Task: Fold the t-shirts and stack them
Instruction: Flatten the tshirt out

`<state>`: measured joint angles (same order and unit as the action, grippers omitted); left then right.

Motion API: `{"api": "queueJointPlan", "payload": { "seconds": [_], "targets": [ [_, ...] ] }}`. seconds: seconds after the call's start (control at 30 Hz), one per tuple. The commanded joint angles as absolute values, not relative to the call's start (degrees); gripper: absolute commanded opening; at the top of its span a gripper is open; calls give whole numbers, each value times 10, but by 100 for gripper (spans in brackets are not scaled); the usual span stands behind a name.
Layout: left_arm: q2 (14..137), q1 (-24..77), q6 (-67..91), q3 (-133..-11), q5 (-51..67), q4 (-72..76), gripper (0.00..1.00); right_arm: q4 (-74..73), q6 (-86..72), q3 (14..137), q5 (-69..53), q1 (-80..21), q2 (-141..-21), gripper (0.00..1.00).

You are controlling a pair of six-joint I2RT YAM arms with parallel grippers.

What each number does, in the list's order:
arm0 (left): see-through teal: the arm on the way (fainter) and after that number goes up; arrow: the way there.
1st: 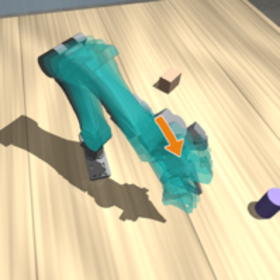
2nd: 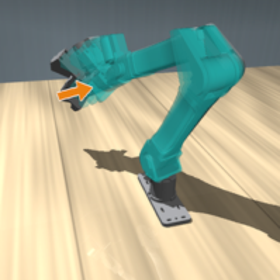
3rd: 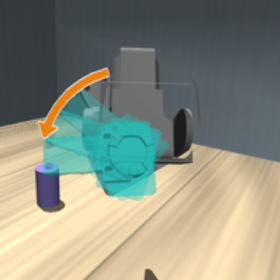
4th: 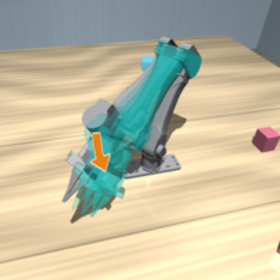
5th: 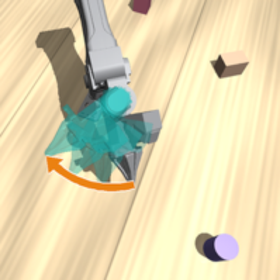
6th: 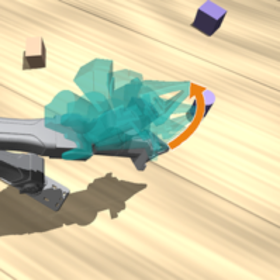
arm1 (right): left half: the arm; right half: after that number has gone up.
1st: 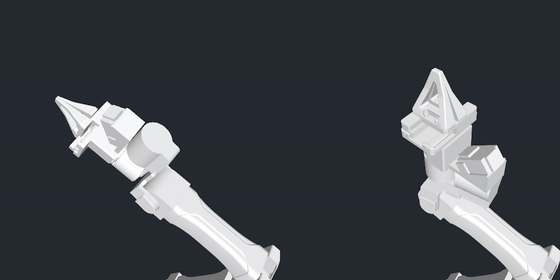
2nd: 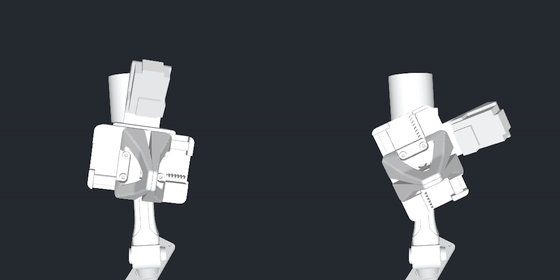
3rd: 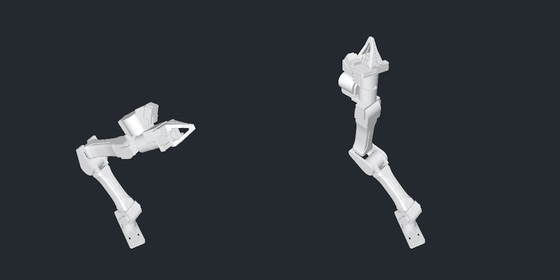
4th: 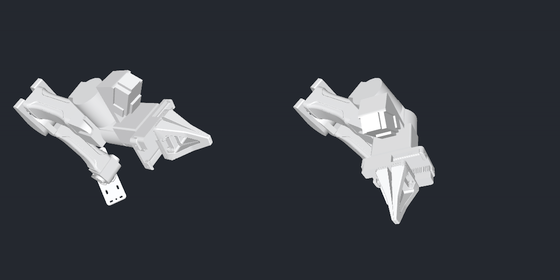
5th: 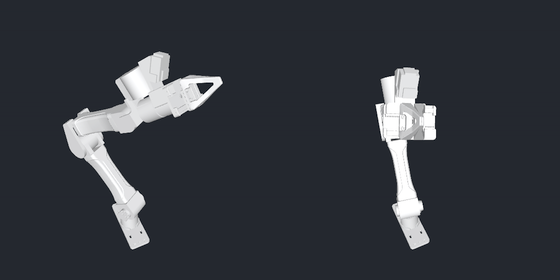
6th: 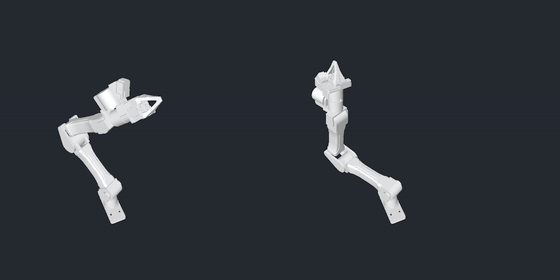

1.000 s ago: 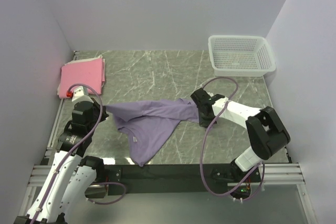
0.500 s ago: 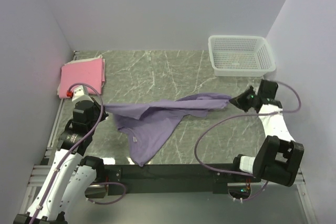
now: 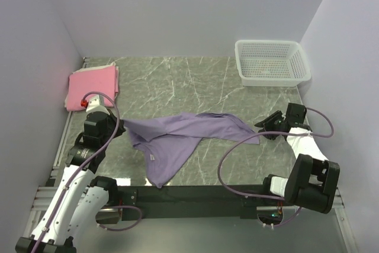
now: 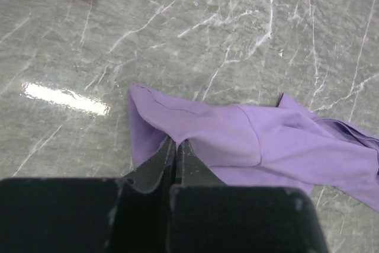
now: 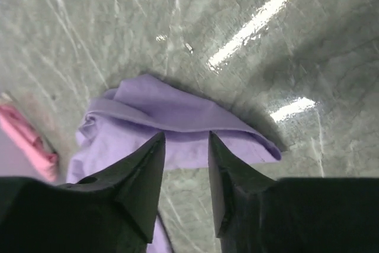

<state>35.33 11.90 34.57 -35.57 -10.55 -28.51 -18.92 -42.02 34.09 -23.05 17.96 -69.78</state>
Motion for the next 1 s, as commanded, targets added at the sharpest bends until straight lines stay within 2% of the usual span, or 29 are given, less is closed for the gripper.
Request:
{"api": "queueJointPlan", "payload": {
  "seconds": [0.0,0.07,0.17,0.33,0.67,0.97],
  "targets": [
    [358,115,330,-354,-85,-257,1,-201,-380,342,-142,150,-676,46],
    [357,115,330,-353,-84,-256,1,-212,-374,342,-123,135,-668,53],
    [354,115,330,-353,-86,-257,1,-231,-366,341,-83,118,-657,55],
    [354,115,330,-353,-86,-258,1,-261,-356,325,-18,104,-638,55],
    [352,115,330,-352,-85,-258,1,-244,-372,270,-44,103,-637,53],
    [354,115,330,-352,-87,-259,1,-221,-373,272,-37,80,-677,52]
  ]
}}
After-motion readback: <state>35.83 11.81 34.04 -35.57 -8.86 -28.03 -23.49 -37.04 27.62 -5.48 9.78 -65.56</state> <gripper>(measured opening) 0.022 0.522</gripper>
